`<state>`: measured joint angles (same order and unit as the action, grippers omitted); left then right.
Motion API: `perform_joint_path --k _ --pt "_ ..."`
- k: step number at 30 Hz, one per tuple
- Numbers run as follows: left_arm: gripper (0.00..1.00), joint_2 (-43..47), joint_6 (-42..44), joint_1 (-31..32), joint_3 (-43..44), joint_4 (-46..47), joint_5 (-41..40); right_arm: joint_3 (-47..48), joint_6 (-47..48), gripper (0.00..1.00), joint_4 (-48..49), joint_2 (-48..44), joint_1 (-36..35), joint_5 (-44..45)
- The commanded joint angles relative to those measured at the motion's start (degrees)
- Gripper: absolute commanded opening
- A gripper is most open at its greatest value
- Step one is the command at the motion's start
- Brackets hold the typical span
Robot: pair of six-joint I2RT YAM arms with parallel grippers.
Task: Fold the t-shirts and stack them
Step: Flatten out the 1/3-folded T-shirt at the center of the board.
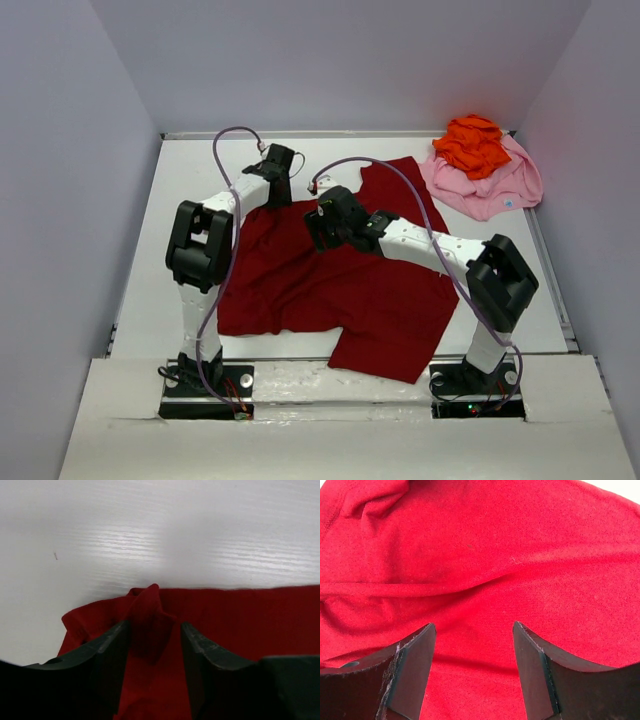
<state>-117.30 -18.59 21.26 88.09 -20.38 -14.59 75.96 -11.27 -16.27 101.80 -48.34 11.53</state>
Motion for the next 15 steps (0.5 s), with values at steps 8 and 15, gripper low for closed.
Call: perform_joint_path --k 8,15 --pt "0.61 8.6 -0.5 -1.6 -2.1 1.9 -8.9 0.8 -0.1 0.69 1.4 0.2 0.3 -0.4" --pt "0.61 5.2 -1.2 -4.5 -1.4 5.4 -8.4 0.8 0.0 0.69 1.4 0.6 0.3 -0.4"
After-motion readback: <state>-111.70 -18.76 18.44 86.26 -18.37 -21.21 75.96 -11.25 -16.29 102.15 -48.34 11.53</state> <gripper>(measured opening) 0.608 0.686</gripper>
